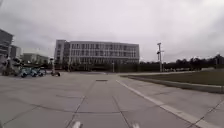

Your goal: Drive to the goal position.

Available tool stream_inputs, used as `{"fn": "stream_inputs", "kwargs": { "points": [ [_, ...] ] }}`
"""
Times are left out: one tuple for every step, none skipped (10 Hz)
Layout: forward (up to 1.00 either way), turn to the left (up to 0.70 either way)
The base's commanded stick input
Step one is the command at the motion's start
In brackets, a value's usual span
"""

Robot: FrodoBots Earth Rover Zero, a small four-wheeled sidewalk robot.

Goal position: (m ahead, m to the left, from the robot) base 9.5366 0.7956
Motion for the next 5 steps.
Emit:
{"fn": "stream_inputs", "kwargs": {
  "points": [
    [0.7, 0.03],
    [0.7, 0.03],
    [0.7, 0.03],
    [0.7, 0.03],
    [0.7, 0.03]
  ]
}}
